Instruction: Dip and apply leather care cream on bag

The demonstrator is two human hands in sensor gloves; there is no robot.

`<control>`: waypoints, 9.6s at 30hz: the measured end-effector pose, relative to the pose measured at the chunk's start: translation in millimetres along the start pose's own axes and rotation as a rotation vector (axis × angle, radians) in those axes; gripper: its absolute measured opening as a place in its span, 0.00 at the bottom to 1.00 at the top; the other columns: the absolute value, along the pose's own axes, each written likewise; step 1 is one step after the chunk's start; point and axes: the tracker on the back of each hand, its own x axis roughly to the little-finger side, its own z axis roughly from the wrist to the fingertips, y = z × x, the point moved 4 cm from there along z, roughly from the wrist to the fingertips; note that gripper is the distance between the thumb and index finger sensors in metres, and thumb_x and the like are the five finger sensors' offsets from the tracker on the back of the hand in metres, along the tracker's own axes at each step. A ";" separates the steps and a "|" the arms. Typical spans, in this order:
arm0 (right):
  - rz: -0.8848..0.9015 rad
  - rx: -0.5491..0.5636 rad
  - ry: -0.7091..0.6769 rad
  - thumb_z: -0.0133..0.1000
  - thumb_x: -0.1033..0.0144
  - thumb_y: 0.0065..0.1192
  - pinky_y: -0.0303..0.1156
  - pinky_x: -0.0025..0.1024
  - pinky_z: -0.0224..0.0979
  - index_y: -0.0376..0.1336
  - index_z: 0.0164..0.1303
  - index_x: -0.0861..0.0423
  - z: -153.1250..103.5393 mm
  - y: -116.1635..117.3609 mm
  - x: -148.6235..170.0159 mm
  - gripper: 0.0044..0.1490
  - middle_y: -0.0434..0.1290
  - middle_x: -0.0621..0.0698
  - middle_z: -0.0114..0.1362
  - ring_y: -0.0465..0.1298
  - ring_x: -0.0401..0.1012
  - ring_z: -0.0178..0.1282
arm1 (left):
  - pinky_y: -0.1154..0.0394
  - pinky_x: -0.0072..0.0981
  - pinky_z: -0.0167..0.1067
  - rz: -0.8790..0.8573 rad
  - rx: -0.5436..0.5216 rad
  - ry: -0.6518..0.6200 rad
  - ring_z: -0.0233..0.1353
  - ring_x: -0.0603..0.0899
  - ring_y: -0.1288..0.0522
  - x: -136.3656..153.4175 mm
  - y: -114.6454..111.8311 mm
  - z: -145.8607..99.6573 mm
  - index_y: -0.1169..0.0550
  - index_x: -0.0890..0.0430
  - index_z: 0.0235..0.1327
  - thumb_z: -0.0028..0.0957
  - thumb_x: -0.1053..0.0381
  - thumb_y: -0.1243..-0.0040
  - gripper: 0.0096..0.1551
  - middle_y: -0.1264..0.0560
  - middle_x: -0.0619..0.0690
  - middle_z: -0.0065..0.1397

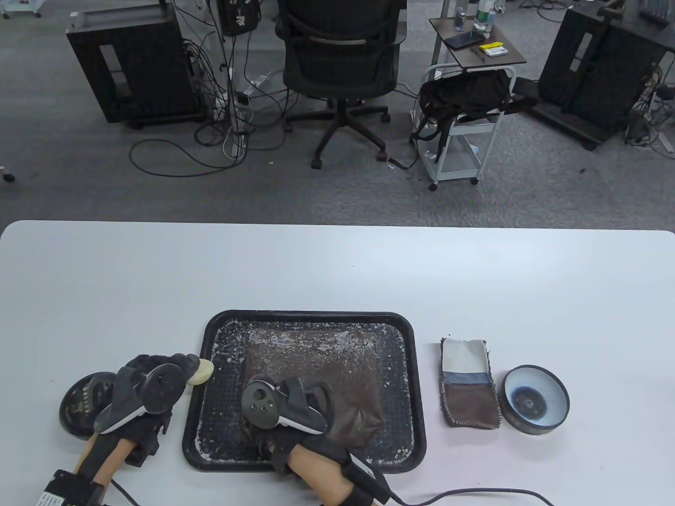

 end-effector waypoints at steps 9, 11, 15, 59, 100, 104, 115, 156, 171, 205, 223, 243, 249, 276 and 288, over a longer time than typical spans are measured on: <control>-0.025 0.063 0.138 0.45 0.63 0.69 0.75 0.51 0.67 0.77 0.52 0.58 -48.8 -45.1 82.3 0.27 0.77 0.58 0.68 0.85 0.48 0.56 | 0.30 0.55 0.70 -0.004 0.016 0.006 0.67 0.56 0.21 1.0 -5.3 1.8 0.23 0.40 0.59 0.40 0.52 0.35 0.29 0.21 0.43 0.66; -0.055 0.072 0.169 0.45 0.63 0.69 0.75 0.51 0.67 0.77 0.52 0.58 -63.0 -49.3 103.3 0.27 0.77 0.58 0.68 0.85 0.47 0.56 | 0.30 0.55 0.70 0.001 0.016 0.008 0.67 0.56 0.21 1.1 -5.6 2.1 0.23 0.40 0.59 0.40 0.52 0.35 0.29 0.21 0.43 0.66; -0.056 0.124 0.249 0.45 0.62 0.70 0.74 0.52 0.67 0.77 0.52 0.58 -90.2 -53.7 145.4 0.27 0.77 0.58 0.68 0.85 0.48 0.56 | 0.30 0.55 0.70 -0.018 -0.011 0.012 0.67 0.56 0.21 1.6 -2.3 0.4 0.23 0.40 0.59 0.40 0.52 0.35 0.29 0.21 0.43 0.66; 0.173 0.462 1.434 0.51 0.49 0.61 0.46 0.70 0.73 0.55 0.73 0.74 -284.1 -79.0 400.0 0.52 0.45 0.66 0.81 0.48 0.69 0.77 | 0.30 0.54 0.70 -0.021 -0.331 -0.111 0.67 0.55 0.21 -38.0 24.4 -23.8 0.23 0.40 0.59 0.40 0.51 0.35 0.29 0.20 0.42 0.66; 0.729 0.908 0.814 0.54 0.51 0.57 0.78 0.49 0.59 0.64 0.67 0.66 -230.0 -115.7 333.0 0.40 0.64 0.66 0.74 0.84 0.47 0.49 | 0.29 0.53 0.70 -0.064 -0.472 -0.144 0.67 0.55 0.20 -46.3 33.5 -34.5 0.23 0.39 0.58 0.40 0.51 0.35 0.29 0.20 0.42 0.66; 0.764 0.811 0.697 0.53 0.52 0.58 0.78 0.50 0.58 0.65 0.67 0.66 -197.0 -106.0 298.5 0.40 0.65 0.66 0.74 0.84 0.47 0.48 | 0.28 0.52 0.69 -0.061 -0.502 -0.162 0.66 0.54 0.20 -51.6 34.8 -37.8 0.23 0.39 0.59 0.40 0.50 0.36 0.29 0.20 0.42 0.66; 0.827 0.524 0.545 0.52 0.53 0.58 0.77 0.52 0.58 0.65 0.67 0.66 -134.8 -62.1 220.8 0.40 0.64 0.67 0.74 0.84 0.49 0.48 | 0.28 0.52 0.69 -0.183 -0.513 -0.263 0.67 0.54 0.20 -76.7 35.5 -45.2 0.23 0.39 0.59 0.40 0.50 0.36 0.29 0.20 0.41 0.66; 0.962 0.172 0.395 0.52 0.52 0.59 0.75 0.55 0.56 0.67 0.65 0.65 -88.3 9.6 109.3 0.39 0.68 0.68 0.70 0.82 0.53 0.46 | 0.29 0.49 0.72 -0.204 -0.224 -0.658 0.73 0.51 0.24 -168.1 -5.3 -59.1 0.29 0.36 0.63 0.41 0.46 0.39 0.31 0.25 0.37 0.71; 0.902 0.167 0.399 0.52 0.51 0.59 0.75 0.55 0.56 0.66 0.66 0.65 -91.2 7.6 104.5 0.39 0.69 0.68 0.69 0.81 0.54 0.44 | 0.30 0.48 0.72 -0.175 -0.169 -0.638 0.76 0.51 0.28 -177.5 -16.4 -57.0 0.35 0.36 0.66 0.43 0.38 0.43 0.34 0.30 0.37 0.75; 0.661 0.223 0.282 0.52 0.55 0.60 0.75 0.59 0.57 0.62 0.72 0.66 -88.8 -5.7 75.1 0.42 0.64 0.72 0.73 0.82 0.60 0.48 | 0.18 0.46 0.55 -0.250 -0.141 -0.317 0.56 0.56 0.12 -170.9 -11.6 -41.7 0.23 0.53 0.57 0.41 0.41 0.38 0.31 0.16 0.53 0.57; 0.833 0.252 0.288 0.52 0.56 0.59 0.76 0.58 0.54 0.68 0.66 0.63 -93.1 -5.7 94.6 0.36 0.71 0.70 0.69 0.83 0.57 0.42 | 0.24 0.41 0.67 -0.338 -0.258 -0.658 0.68 0.50 0.21 -177.7 -0.8 -61.2 0.19 0.37 0.52 0.31 0.46 0.31 0.29 0.21 0.39 0.65; 0.704 0.242 0.299 0.53 0.57 0.57 0.76 0.57 0.53 0.66 0.69 0.64 -92.4 -12.0 82.9 0.37 0.70 0.70 0.70 0.83 0.58 0.42 | 0.14 0.46 0.48 -0.074 -0.355 -0.474 0.51 0.56 0.10 -201.3 5.3 -66.4 0.19 0.48 0.48 0.39 0.43 0.34 0.24 0.14 0.52 0.53; 0.690 0.197 0.283 0.53 0.57 0.58 0.75 0.59 0.55 0.64 0.71 0.64 -88.1 -6.2 76.7 0.39 0.67 0.71 0.72 0.83 0.60 0.45 | 0.13 0.43 0.45 -0.138 -0.242 -0.365 0.46 0.55 0.08 -187.1 -0.9 -51.9 0.18 0.54 0.48 0.41 0.42 0.35 0.26 0.12 0.54 0.49; 0.846 0.577 0.555 0.54 0.56 0.56 0.74 0.60 0.58 0.65 0.71 0.61 -140.0 -72.1 208.3 0.37 0.67 0.67 0.74 0.83 0.59 0.48 | 0.18 0.46 0.56 -0.569 -0.464 -0.340 0.57 0.54 0.12 -131.6 20.7 -60.7 0.21 0.48 0.56 0.40 0.42 0.36 0.29 0.16 0.50 0.59; 0.903 1.014 0.833 0.55 0.56 0.54 0.71 0.61 0.64 0.60 0.75 0.59 -242.6 -115.6 319.0 0.38 0.63 0.64 0.78 0.80 0.60 0.56 | 0.21 0.48 0.60 -0.624 -0.490 -0.318 0.60 0.55 0.15 -114.8 23.8 -60.6 0.22 0.48 0.58 0.41 0.43 0.36 0.29 0.17 0.50 0.62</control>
